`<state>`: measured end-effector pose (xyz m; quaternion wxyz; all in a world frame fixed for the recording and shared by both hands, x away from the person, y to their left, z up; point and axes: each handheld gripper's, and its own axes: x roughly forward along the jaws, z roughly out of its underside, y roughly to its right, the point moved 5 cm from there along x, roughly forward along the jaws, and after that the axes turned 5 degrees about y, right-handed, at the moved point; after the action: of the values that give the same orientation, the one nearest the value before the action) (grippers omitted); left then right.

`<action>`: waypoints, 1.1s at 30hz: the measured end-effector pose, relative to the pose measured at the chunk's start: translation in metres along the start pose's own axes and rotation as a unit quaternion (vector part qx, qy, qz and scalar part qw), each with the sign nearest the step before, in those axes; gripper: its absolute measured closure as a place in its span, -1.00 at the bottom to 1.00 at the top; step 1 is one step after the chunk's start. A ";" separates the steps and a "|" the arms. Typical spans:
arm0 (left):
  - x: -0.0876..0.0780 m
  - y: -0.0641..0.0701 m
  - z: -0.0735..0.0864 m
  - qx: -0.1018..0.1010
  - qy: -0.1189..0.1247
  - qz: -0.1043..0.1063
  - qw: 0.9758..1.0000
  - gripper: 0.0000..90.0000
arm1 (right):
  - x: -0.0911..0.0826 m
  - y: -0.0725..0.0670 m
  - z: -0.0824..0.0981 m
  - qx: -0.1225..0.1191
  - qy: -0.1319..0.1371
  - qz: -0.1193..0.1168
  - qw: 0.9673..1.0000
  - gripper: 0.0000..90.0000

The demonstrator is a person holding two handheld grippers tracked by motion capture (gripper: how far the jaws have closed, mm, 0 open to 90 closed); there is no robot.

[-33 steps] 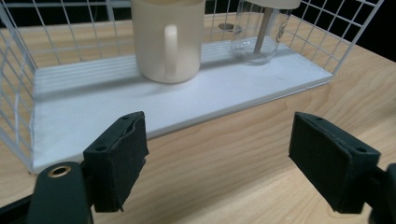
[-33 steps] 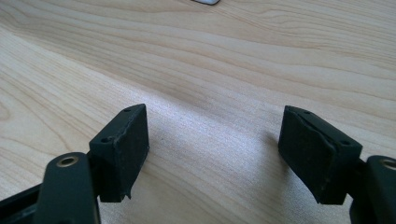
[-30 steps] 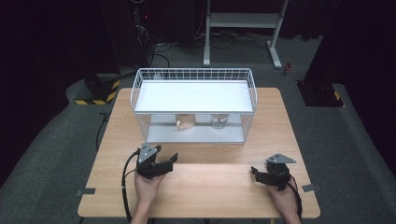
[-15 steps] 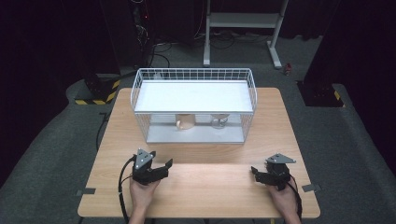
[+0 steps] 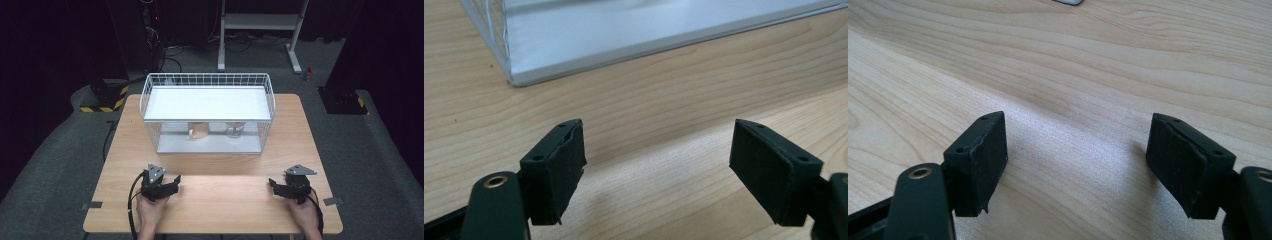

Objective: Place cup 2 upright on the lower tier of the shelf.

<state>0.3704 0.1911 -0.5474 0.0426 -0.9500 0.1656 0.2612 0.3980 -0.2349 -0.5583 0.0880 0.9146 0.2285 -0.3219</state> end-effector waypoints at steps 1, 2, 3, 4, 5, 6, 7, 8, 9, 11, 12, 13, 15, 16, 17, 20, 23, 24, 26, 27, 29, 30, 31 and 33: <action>0.000 -0.001 0.001 0.000 0.000 -0.003 1.000 -0.50 | 0.000 0.000 0.000 0.000 0.000 0.000 1.000 -0.45; 0.001 -0.002 0.002 -0.003 -0.001 -0.005 1.000 -0.50 | 0.000 0.000 0.000 0.000 0.000 0.000 1.000 -0.45; 0.001 -0.002 0.002 -0.003 -0.002 -0.007 1.000 -0.50 | 0.000 0.000 0.000 0.000 0.000 0.000 1.000 -0.45; 0.002 -0.002 0.003 -0.007 -0.003 -0.008 1.000 -0.50 | 0.000 0.000 0.000 0.000 0.000 0.000 1.000 -0.45; 0.002 -0.003 0.004 -0.005 -0.004 -0.010 1.000 -0.50 | 0.000 0.000 0.000 0.000 0.000 0.000 1.000 -0.45; 0.003 -0.004 0.005 -0.002 -0.008 -0.014 1.000 -0.50 | 0.000 0.000 0.000 0.000 0.000 0.000 1.000 -0.45; 0.004 -0.004 0.006 -0.005 -0.010 -0.017 1.000 -0.50 | 0.000 0.000 0.000 0.000 0.000 0.000 1.000 -0.45; 0.005 -0.005 0.007 -0.002 -0.014 -0.017 1.000 -0.50 | 0.000 0.000 0.000 0.000 0.000 0.000 1.000 -0.45; 0.005 -0.005 0.007 -0.004 -0.016 -0.020 1.000 -0.50 | 0.000 0.000 0.000 0.000 0.000 0.000 1.000 -0.45; 0.005 -0.005 0.007 -0.004 -0.014 -0.024 1.000 -0.49 | 0.000 0.000 0.000 0.000 0.000 0.000 1.000 -0.45; 0.006 -0.006 0.007 -0.003 -0.016 -0.026 1.000 -0.49 | 0.000 0.000 0.000 0.000 0.000 0.000 1.000 -0.45; 0.006 -0.006 0.007 0.000 -0.019 -0.029 0.999 -0.50 | 0.000 0.000 0.000 0.000 0.000 0.000 1.000 -0.45; 0.006 -0.006 0.008 0.003 -0.022 -0.032 0.999 -0.50 | 0.000 0.000 0.000 0.000 0.000 0.000 1.000 -0.45; 0.007 -0.006 0.008 0.007 -0.024 -0.033 0.999 -0.50 | 0.000 0.000 0.000 0.000 0.000 0.000 1.000 -0.45; 0.007 -0.006 0.008 0.008 -0.025 -0.035 0.999 -0.50 | 0.000 0.000 0.000 0.000 0.000 0.000 1.000 -0.45; 0.011 -0.004 0.009 0.023 -0.047 -0.040 0.998 -0.53 | 0.000 0.000 0.000 0.000 0.000 0.000 1.000 -0.45; 0.012 -0.002 0.009 0.016 -0.053 -0.035 0.998 -0.57 | 0.000 0.000 0.000 0.000 0.000 0.000 1.000 -0.45; 0.012 -0.001 0.009 0.009 -0.052 -0.032 0.998 -0.57 | 0.000 0.000 0.000 0.000 0.000 0.000 1.000 -0.45; 0.013 -0.001 0.009 0.001 -0.055 -0.022 0.998 -0.57 | 0.000 0.000 0.000 0.000 0.000 0.000 1.000 -0.45; 0.013 -0.001 0.009 -0.002 -0.056 -0.019 0.998 -0.57 | 0.000 0.000 0.000 0.000 0.000 0.000 1.000 -0.45; 0.013 -0.001 0.009 -0.003 -0.057 -0.018 0.998 -0.57 | 0.000 0.000 0.000 0.000 0.000 0.000 1.000 -0.45; 0.013 -0.001 0.009 -0.004 -0.057 -0.018 0.998 -0.57 | 0.000 0.000 0.000 0.000 0.000 0.000 1.000 -0.45; 0.013 -0.001 0.009 -0.004 -0.057 -0.019 0.998 -0.57 | 0.000 0.000 0.000 0.000 0.000 0.000 1.000 -0.45; 0.013 -0.001 0.009 -0.004 -0.057 -0.019 0.998 -0.57 | 0.000 0.000 0.000 0.000 0.000 0.000 1.000 -0.45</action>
<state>0.3769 0.1895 -0.5622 0.0528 -0.9368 0.1440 0.3144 0.3980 -0.2349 -0.5584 0.0880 0.9145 0.2285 -0.3221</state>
